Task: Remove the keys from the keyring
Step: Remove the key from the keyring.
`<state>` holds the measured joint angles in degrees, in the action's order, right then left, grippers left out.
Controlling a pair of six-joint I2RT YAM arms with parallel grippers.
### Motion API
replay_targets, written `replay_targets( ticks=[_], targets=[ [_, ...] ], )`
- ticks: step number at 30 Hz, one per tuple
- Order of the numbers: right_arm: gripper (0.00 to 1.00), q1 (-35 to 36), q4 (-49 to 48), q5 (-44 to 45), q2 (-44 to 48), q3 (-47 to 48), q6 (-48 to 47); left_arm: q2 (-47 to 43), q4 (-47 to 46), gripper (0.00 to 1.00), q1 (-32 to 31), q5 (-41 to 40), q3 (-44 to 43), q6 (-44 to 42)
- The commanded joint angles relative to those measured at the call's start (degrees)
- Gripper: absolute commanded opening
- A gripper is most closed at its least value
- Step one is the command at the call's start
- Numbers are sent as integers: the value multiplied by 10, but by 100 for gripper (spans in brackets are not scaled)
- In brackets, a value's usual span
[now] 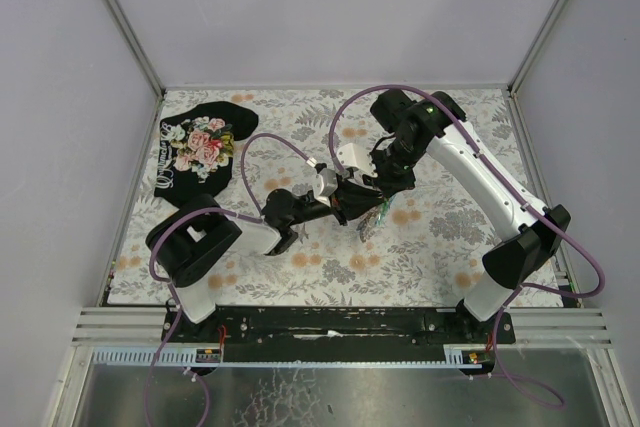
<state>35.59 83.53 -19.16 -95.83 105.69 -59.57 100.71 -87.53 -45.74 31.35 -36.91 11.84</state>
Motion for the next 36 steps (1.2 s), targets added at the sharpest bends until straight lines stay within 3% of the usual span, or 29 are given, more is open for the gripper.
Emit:
replay_targets(
  ticks=[1, 36],
  targets=[
    [0, 5, 6, -14, 8, 18, 5, -3, -42, 17, -3, 9, -11, 3],
    [0, 6, 5, -11, 9, 21, 4, -17, -44, 18, 5, 5, 1, 17]
  ],
)
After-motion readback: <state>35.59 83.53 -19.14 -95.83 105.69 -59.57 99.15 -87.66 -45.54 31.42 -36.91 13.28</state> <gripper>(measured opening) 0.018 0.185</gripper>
